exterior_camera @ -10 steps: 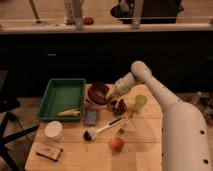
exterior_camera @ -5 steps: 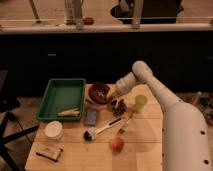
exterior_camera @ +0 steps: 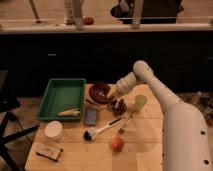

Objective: Stack bowls into tray

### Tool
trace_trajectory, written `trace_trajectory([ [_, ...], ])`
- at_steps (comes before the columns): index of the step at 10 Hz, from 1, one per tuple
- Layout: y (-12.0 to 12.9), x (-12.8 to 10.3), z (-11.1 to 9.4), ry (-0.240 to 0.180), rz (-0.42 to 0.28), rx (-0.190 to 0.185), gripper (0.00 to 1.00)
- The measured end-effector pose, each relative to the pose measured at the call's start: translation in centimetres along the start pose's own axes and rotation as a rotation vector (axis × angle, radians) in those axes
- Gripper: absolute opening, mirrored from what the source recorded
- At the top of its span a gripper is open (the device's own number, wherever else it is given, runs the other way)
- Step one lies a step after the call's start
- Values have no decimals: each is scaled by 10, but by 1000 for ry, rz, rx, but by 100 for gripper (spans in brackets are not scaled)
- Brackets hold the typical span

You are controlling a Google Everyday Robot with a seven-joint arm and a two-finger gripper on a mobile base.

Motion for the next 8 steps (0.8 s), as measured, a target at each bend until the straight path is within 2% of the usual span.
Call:
trace_trajectory([
  [3, -1, 2, -1, -5, -2, 2, 0],
  [8, -15, 14, 10, -29, -23, 3, 0],
])
